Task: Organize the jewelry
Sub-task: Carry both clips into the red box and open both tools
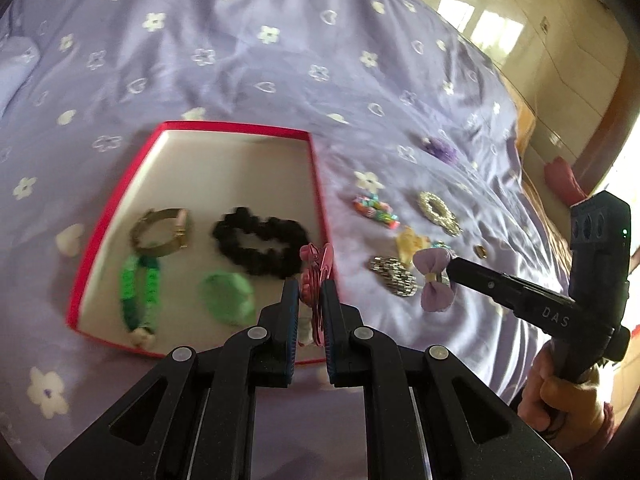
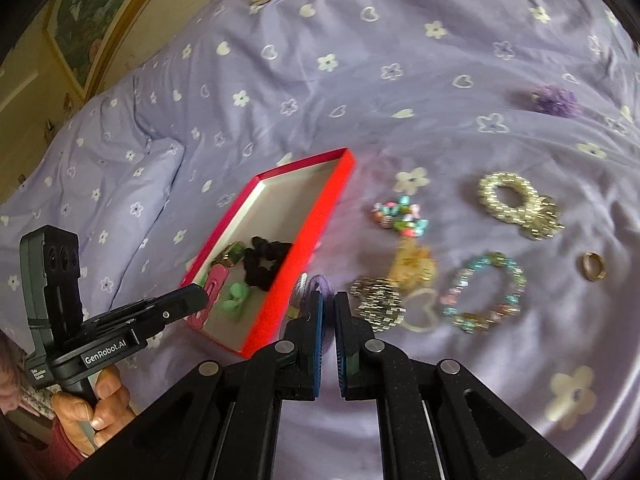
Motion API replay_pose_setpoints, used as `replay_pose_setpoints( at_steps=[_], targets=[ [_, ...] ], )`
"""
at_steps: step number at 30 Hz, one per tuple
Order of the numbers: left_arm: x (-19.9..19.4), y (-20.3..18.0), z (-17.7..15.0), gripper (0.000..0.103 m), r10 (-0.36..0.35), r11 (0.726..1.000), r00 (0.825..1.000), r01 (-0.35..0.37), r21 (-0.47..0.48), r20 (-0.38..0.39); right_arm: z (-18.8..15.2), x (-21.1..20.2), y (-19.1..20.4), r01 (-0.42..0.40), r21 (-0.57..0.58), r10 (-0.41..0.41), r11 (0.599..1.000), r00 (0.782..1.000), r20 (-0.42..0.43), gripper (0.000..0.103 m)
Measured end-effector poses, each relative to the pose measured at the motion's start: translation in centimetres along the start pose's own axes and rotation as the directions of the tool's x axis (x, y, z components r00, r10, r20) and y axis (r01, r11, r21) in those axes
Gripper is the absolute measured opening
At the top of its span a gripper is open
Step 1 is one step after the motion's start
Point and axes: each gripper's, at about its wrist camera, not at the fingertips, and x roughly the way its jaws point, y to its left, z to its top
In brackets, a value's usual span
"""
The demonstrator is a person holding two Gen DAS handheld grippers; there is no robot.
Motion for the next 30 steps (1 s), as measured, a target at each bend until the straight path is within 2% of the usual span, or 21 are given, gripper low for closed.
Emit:
replay_pose_setpoints(
  at_steps=[11,18,30],
  targets=[
    [-1.7,4.9,-0.2,0.009,0.057,0.995,0.998,-0.055,-0.08,0.027,0.7,3.2,3.9,-0.05,-0.051,0.048,0.997,0.998,-0.03,0.005],
    [-1.4,7.2,-0.3,0.01,0.077,0.991,0.997,-0.075,-0.111,0.016,1.1,6.3,6.6,-0.076,-0.091,0.07,0.993,0.995,-0.074,0.005],
    [1.2,9.7,0.2,0.01,0.105,0.985,0.994,-0.108,-0.138,-0.03,2.5,11.0,7.1,-0.026,-0.116,0.012,0.993,0.993,-0.115,0.005]
  ],
)
